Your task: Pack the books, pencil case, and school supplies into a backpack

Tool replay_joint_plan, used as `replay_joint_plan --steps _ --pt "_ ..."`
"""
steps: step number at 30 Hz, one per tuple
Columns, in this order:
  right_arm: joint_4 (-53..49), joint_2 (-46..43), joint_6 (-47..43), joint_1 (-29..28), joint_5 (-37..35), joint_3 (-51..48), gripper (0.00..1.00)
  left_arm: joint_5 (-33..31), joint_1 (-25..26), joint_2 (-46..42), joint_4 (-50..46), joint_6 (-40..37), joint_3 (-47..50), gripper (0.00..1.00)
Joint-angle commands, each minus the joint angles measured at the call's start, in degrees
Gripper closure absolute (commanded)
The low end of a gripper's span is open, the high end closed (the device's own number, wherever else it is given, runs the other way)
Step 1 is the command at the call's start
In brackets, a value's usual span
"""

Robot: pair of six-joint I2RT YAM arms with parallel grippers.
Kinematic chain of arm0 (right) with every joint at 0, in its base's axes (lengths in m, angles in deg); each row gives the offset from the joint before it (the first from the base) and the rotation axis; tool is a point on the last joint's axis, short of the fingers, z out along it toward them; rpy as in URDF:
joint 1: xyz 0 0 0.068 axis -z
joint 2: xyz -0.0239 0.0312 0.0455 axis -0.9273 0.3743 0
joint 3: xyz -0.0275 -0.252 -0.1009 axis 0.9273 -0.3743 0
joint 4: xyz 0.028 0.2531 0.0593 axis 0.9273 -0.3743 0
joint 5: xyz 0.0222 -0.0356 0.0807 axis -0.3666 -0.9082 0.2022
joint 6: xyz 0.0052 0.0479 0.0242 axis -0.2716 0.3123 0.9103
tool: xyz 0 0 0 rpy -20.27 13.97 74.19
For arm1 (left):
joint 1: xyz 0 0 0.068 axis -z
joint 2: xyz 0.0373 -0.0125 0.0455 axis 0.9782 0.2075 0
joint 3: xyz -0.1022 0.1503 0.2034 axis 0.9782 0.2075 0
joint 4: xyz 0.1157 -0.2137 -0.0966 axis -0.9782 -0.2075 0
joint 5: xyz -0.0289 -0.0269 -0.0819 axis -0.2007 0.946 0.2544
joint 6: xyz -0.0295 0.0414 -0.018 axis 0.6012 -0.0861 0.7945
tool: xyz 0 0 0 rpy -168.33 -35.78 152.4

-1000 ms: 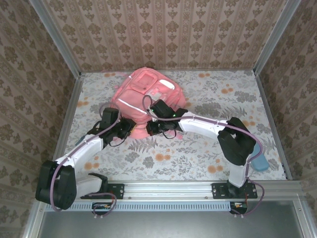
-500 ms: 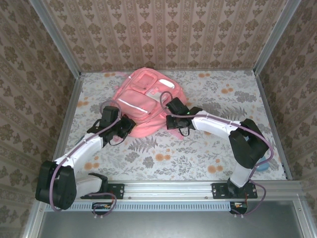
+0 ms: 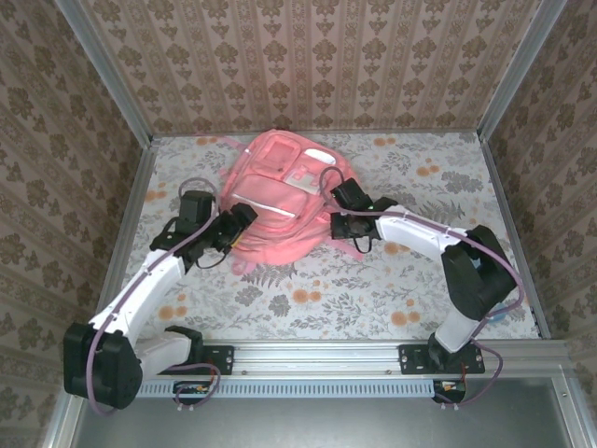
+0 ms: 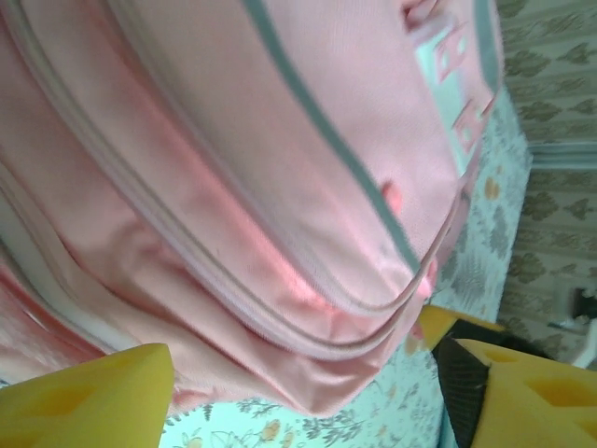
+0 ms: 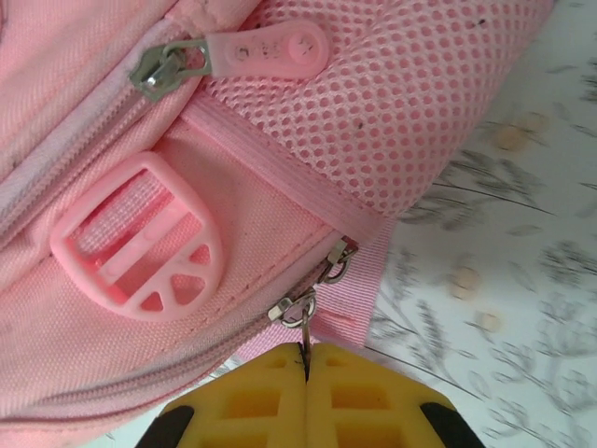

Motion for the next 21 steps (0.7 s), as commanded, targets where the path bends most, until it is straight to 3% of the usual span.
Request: replay_joint_plan --steps 1,5,8,12,14,17,21 --pt "-4.21 -4.09 -2.10 2.84 -2.80 -1.66 0.97 -0.18 -0.64 -1.44 -5.07 -8.90 -3.56 0.20" --pt "-4.82 -5.47 0.10 5.93 -2.72 -0.64 0.82 -0.05 -0.39 0.71 -7.00 -16.83 -7.24 0.17" --pt "-4.23 -6.69 2.39 7.23 -0.75 0.81 0.57 0.80 0.73 3.10 -6.43 -22.15 -9.93 0.13" --pt "-2.86 -8.72 5.47 7.39 1.86 2.15 0.32 1.54 3.67 8.07 -7.67 -31.18 -15.93 0.10" --pt "-0.90 -9.87 7.49 7.37 3.62 1.59 0.26 -0.20 6.08 10.98 -9.78 -36.77 -19.56 0.10" --pt "2.82 -10.67 11.73 7.35 9.41 0.20 0.24 -4.44 9.56 15.29 -12.91 -42.11 -23.63 0.09" --pt "8.75 -10.25 18.61 6.87 17.27 -3.13 0.24 -2.74 9.97 22.67 -14.07 -43.46 -27.46 0.10"
